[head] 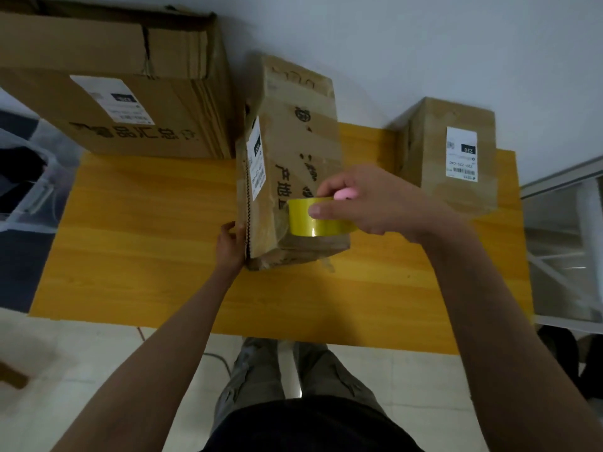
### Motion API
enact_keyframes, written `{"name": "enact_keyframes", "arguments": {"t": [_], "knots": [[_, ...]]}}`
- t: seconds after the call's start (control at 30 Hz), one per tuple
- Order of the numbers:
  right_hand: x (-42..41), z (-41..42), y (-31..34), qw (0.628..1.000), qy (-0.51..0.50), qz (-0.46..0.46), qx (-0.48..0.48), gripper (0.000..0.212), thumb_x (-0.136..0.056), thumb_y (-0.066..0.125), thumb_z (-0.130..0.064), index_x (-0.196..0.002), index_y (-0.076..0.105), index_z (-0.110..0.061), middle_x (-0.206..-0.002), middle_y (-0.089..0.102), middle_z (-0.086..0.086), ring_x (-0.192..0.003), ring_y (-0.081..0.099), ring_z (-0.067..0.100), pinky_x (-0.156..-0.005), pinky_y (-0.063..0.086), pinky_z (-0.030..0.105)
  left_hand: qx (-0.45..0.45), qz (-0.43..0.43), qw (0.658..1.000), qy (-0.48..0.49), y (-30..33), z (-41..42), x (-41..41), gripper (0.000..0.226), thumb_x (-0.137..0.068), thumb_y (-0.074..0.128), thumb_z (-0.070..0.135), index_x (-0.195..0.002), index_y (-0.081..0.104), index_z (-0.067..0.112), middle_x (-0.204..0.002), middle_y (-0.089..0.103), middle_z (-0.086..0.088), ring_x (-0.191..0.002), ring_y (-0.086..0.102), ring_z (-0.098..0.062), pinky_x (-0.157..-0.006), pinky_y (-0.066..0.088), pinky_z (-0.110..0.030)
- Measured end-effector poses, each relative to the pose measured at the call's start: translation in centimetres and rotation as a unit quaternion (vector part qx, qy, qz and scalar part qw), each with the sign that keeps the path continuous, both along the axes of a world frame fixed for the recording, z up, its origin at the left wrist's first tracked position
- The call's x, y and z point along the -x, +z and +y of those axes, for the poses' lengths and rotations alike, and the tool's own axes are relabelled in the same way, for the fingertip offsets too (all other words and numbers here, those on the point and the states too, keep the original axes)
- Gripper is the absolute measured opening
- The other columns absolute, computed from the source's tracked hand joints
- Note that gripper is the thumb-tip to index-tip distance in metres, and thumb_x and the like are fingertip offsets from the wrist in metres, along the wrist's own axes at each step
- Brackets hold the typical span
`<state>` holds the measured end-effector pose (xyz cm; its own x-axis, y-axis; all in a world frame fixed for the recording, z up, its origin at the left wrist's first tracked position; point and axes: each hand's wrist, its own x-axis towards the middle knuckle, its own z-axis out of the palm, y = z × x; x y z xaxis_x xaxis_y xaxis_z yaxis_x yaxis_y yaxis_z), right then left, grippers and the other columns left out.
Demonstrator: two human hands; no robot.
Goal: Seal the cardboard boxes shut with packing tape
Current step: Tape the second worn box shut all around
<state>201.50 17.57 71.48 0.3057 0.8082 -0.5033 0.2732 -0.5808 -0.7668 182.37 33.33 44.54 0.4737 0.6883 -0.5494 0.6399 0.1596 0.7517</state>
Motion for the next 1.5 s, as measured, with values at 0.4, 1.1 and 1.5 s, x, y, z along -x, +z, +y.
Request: {"name": "enact_keyframes", "arguments": {"t": [0.4,1.1,1.5], "knots": [[7.3,6.4,-3.1,0.976,0.116,-0.157,-0.093,0.055,-0.069,0.086,-0.05,-0.116,0.065,-0.03,-0.105,0.06,-0.017,-0.091,0.051,0.003,-0.069,0.036,0.022,-0.237,-0.241,0.904,-0.261,14.0,3.4,5.3,0.101,-0.077,0.078,0.057,-0.155,0.034,0.011,-0.16,0.036,-0.001,-0.149,0.033,-0.019,-0.119,0.034,-0.048],[4.5,-1.0,-5.1,0.921,0.063,-0.362,-0.125,0.052,-0.073,0.083,-0.029,-0.12,0.063,-0.019,-0.104,0.067,0.0,-0.069,0.052,0.015,-0.05,0.037,0.021,-0.401,-0.139,0.821,-0.382,11.6,6.3,3.7,0.105,-0.068,0.086,0.058,-0.154,0.04,0.02,-0.164,0.031,0.008,-0.155,0.019,-0.015,-0.123,0.03,-0.042],[-0.3,-5.1,-7.4,0.935,-0.002,-0.34,-0.106,0.059,-0.068,0.085,-0.018,-0.123,0.061,-0.018,-0.123,0.064,0.001,-0.098,0.064,0.028,-0.072,0.056,0.049,-0.401,-0.126,0.819,-0.39,11.7,5.1,3.1,0.102,-0.072,0.081,0.063,-0.155,0.038,0.022,-0.165,0.028,0.01,-0.155,0.017,-0.014,-0.119,0.036,-0.049]]}}
